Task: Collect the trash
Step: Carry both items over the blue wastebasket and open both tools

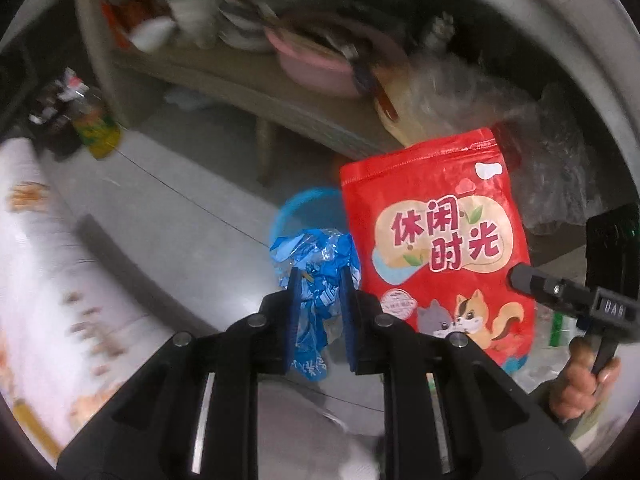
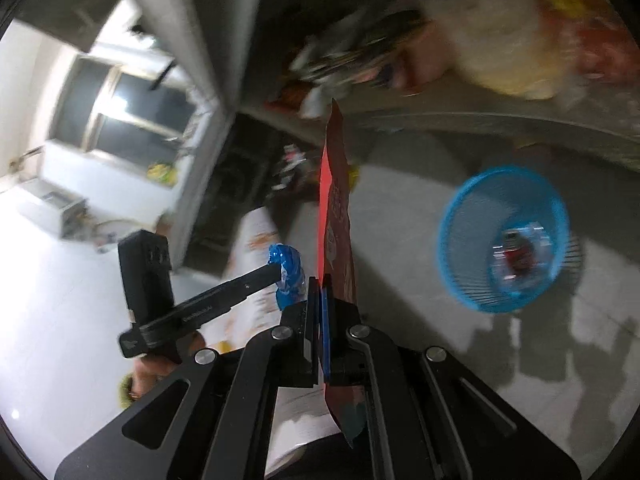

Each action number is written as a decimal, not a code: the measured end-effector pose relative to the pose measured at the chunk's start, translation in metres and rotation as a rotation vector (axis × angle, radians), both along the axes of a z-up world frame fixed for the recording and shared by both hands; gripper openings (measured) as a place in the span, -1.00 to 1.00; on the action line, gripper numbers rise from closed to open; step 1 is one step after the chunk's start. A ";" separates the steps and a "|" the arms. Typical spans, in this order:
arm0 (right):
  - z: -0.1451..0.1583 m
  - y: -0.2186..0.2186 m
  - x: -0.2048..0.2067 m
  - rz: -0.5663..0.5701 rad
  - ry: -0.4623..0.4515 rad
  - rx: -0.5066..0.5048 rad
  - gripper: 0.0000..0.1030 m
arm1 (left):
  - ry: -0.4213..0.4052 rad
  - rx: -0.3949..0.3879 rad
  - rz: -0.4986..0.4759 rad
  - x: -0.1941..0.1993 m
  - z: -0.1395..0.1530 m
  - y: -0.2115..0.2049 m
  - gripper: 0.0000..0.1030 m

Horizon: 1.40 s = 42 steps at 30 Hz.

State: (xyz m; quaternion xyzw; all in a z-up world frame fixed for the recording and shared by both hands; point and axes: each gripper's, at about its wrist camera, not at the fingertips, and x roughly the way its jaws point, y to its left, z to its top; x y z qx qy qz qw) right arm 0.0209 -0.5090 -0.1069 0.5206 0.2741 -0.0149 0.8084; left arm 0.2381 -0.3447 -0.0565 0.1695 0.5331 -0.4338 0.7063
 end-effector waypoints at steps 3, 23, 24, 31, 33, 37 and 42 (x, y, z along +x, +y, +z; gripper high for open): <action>-0.024 -0.009 0.000 -0.041 0.093 -0.027 -0.97 | 0.079 0.052 -0.008 0.003 -0.039 -0.036 -0.66; -0.167 -0.057 0.082 -0.115 0.457 -0.152 -0.97 | 0.055 0.192 0.075 0.040 -0.118 -0.093 0.13; -0.172 -0.057 0.090 -0.128 0.482 -0.190 -0.97 | 0.044 0.190 0.077 0.040 -0.113 -0.088 0.14; -0.203 -0.054 0.112 -0.164 0.645 -0.274 -0.45 | -0.004 0.166 0.085 0.045 -0.080 -0.058 0.20; -0.195 -0.043 0.106 -0.172 0.635 -0.324 -0.29 | -0.020 0.153 0.080 0.044 -0.068 -0.048 0.24; -0.181 -0.033 0.093 -0.175 0.624 -0.397 -0.24 | -0.051 0.124 0.078 0.039 -0.044 -0.023 0.29; -0.181 -0.029 0.082 -0.140 0.637 -0.377 -0.19 | -0.063 0.087 0.103 0.032 -0.016 0.015 0.30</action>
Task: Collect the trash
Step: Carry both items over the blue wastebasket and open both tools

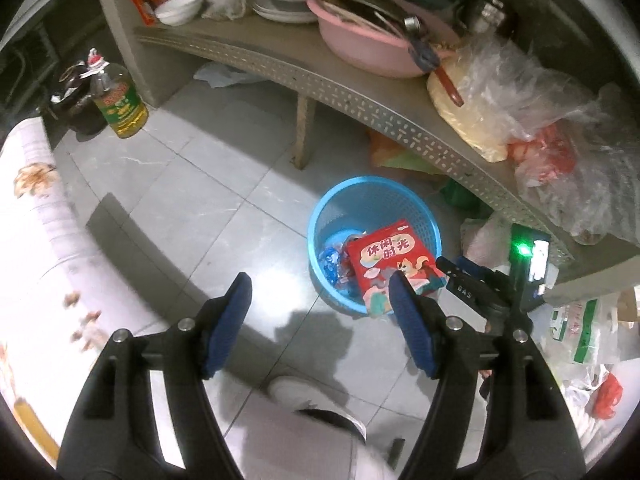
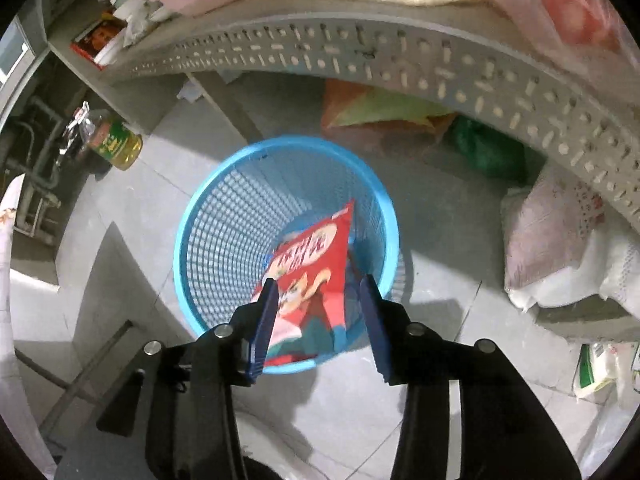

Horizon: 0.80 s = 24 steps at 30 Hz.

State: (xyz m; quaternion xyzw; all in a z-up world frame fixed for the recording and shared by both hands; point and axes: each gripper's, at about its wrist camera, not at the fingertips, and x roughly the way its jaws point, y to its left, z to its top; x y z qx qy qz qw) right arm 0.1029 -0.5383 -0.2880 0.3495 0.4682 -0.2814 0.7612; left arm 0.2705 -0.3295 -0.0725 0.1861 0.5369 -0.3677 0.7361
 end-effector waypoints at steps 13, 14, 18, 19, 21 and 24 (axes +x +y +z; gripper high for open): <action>-0.074 -0.023 -0.022 -0.156 -0.111 0.498 0.03 | -0.039 -0.175 0.092 -0.064 0.085 0.150 0.33; -0.077 -0.022 -0.020 -0.162 -0.109 0.511 0.03 | -0.053 -0.188 0.102 -0.071 0.089 0.160 0.33; -0.082 -0.020 -0.011 -0.164 -0.099 0.521 -0.12 | -0.102 -0.238 0.155 -0.101 0.102 0.195 0.34; -0.083 -0.020 -0.010 -0.160 -0.096 0.521 -0.30 | -0.103 -0.251 0.164 -0.109 0.102 0.202 0.34; -0.083 -0.018 -0.004 -0.148 -0.091 0.518 -0.60 | -0.099 -0.273 0.186 -0.119 0.101 0.211 0.34; -0.064 -0.014 0.003 -0.104 -0.093 0.436 -0.85 | -0.084 -0.314 0.223 -0.132 0.098 0.225 0.34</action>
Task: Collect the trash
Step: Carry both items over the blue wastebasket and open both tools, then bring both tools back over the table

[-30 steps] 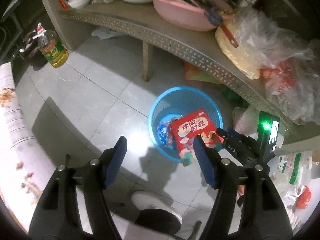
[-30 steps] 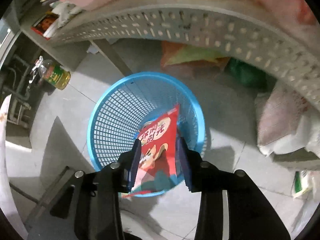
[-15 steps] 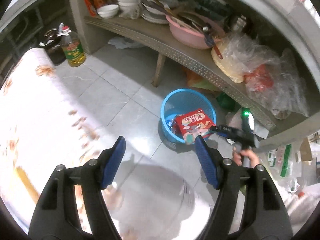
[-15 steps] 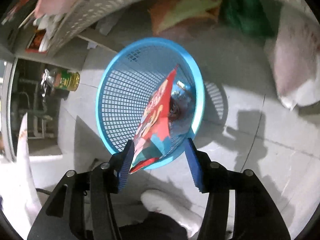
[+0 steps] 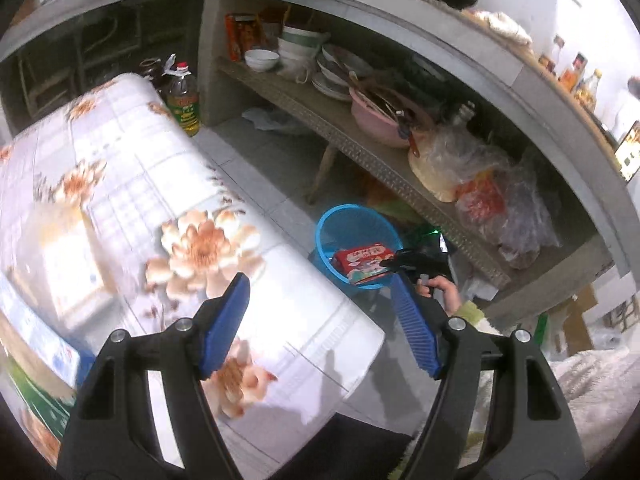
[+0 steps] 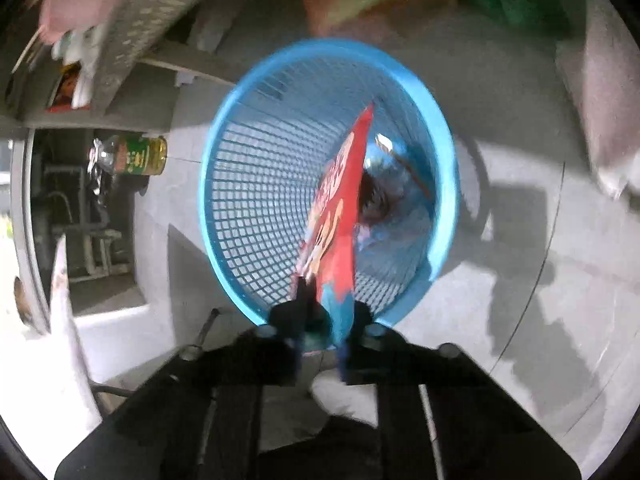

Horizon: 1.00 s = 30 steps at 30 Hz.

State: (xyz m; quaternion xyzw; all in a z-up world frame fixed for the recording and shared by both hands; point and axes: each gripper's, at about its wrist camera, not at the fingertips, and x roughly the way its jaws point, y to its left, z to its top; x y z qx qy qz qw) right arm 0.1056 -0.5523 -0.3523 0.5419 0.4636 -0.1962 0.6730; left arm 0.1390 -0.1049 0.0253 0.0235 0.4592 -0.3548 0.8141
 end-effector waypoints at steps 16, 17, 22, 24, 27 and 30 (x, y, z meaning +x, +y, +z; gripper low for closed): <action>0.071 0.032 0.074 0.371 0.153 -0.759 -0.92 | -0.025 -0.012 0.102 0.000 -0.009 0.038 0.34; 0.070 0.031 0.077 0.379 0.133 -0.774 -0.92 | -0.029 -0.010 0.103 0.001 -0.008 0.039 0.34; 0.035 0.029 0.089 0.438 0.209 -0.788 -0.65 | -0.029 -0.007 0.117 0.004 -0.008 0.043 0.34; 0.027 0.023 0.087 0.433 0.252 -0.761 -0.46 | -0.026 -0.006 0.119 0.005 -0.009 0.043 0.34; 0.035 0.022 0.076 0.398 0.232 -0.761 -0.04 | -0.028 -0.007 0.117 0.005 -0.009 0.044 0.34; 0.050 0.022 0.063 0.367 0.197 -0.765 0.06 | -0.024 -0.010 0.120 0.005 -0.009 0.043 0.34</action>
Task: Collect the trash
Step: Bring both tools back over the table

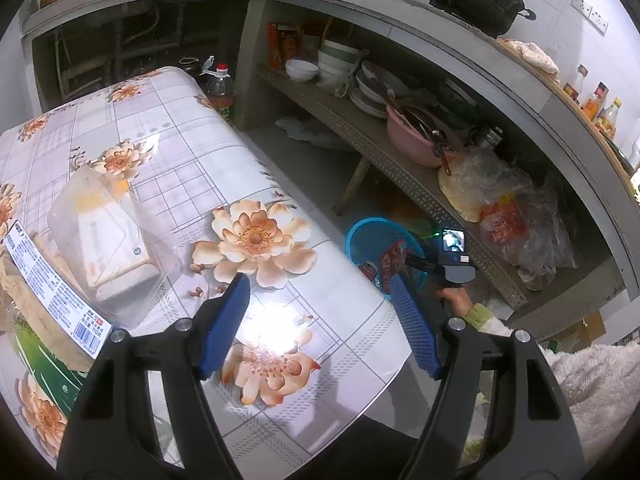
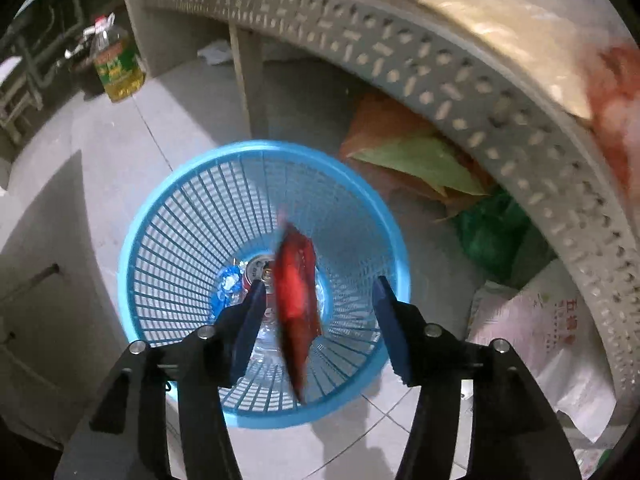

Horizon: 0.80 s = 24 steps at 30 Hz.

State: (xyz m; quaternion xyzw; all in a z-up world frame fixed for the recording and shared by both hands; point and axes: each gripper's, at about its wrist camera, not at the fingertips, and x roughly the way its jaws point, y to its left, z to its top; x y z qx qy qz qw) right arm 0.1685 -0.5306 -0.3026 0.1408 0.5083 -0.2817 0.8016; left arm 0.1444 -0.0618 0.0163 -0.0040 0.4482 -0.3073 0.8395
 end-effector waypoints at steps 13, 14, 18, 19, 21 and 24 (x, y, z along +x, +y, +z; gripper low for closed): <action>0.058 0.010 -0.061 -0.103 -0.163 0.146 0.12 | -0.017 -0.029 0.038 -0.014 0.007 0.020 0.34; 0.062 0.015 -0.062 -0.099 -0.169 0.151 0.14 | -0.021 -0.031 0.045 -0.016 0.008 0.024 0.34; 0.089 0.042 -0.067 -0.052 -0.206 0.177 0.19 | -0.039 -0.044 0.075 -0.022 0.013 0.040 0.34; 0.098 0.050 -0.067 -0.031 -0.219 0.185 0.19 | -0.047 -0.048 0.084 -0.024 0.015 0.046 0.34; 0.117 0.067 -0.066 0.014 -0.248 0.192 0.19 | -0.059 -0.047 0.104 -0.028 0.016 0.056 0.34; 0.150 0.094 -0.061 0.097 -0.288 0.205 0.19 | -0.085 -0.055 0.143 -0.037 0.020 0.076 0.34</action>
